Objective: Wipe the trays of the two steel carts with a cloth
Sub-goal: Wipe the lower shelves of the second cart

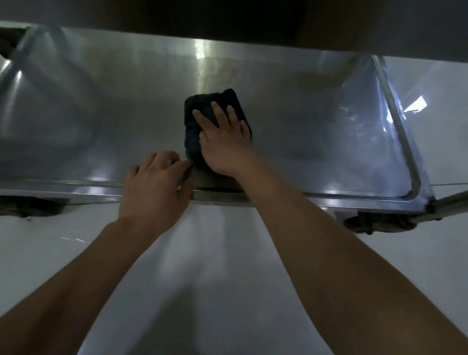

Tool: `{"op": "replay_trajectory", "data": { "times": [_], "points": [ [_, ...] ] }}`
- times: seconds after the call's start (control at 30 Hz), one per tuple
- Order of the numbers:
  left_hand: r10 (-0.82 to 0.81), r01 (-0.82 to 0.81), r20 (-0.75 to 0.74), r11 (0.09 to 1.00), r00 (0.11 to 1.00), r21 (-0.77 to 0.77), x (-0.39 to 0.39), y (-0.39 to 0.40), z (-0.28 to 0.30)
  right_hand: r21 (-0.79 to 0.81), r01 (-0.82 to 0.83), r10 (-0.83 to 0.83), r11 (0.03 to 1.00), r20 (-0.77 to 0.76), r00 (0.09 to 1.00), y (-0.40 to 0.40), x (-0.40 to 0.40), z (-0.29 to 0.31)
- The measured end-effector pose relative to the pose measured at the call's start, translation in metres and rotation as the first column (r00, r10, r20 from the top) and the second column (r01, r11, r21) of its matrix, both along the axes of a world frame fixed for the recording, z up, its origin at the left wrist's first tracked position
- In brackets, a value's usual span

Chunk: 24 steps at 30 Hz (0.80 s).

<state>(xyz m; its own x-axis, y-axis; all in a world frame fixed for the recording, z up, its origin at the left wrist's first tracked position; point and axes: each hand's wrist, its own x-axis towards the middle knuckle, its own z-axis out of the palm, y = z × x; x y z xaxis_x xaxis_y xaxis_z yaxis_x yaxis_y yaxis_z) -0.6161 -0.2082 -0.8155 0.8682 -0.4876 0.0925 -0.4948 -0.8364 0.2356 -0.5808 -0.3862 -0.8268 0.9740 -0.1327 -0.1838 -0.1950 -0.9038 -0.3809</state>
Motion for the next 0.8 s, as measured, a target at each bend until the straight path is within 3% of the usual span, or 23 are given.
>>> {"op": "replay_trajectory", "data": {
  "times": [0.2, 0.33, 0.57, 0.67, 0.8],
  "points": [
    [-0.002, 0.001, -0.029, 1.0, 1.0, -0.006, 0.0, -0.007, 0.002, 0.007, 0.008, -0.008, 1.0, 0.027, 1.0, -0.008, -0.001, -0.003],
    [-0.089, 0.089, -0.016, 0.996, 0.996, 0.002, -0.004, -0.034, 0.002, 0.04, 0.05, -0.051, 0.998, 0.012, 0.999, -0.03, -0.009, -0.002],
    [-0.235, 0.235, -0.009, 0.972, 0.972, -0.009, -0.022, -0.118, 0.008, 0.031, 0.215, -0.215, 0.976, 0.005, 0.977, -0.14, -0.054, -0.006],
    [-0.296, 0.296, -0.017, 0.955, 0.955, -0.005, -0.035, -0.163, 0.013, -0.054, 0.252, -0.252, 0.966, -0.007, 0.968, -0.196, -0.08, -0.008],
    [-0.308, 0.317, -0.109, 0.946, 0.945, 0.071, -0.052, -0.214, 0.017, -0.112, 0.444, -0.44, 0.889, 0.062, 0.896, -0.261, -0.126, -0.005]
  ]
}}
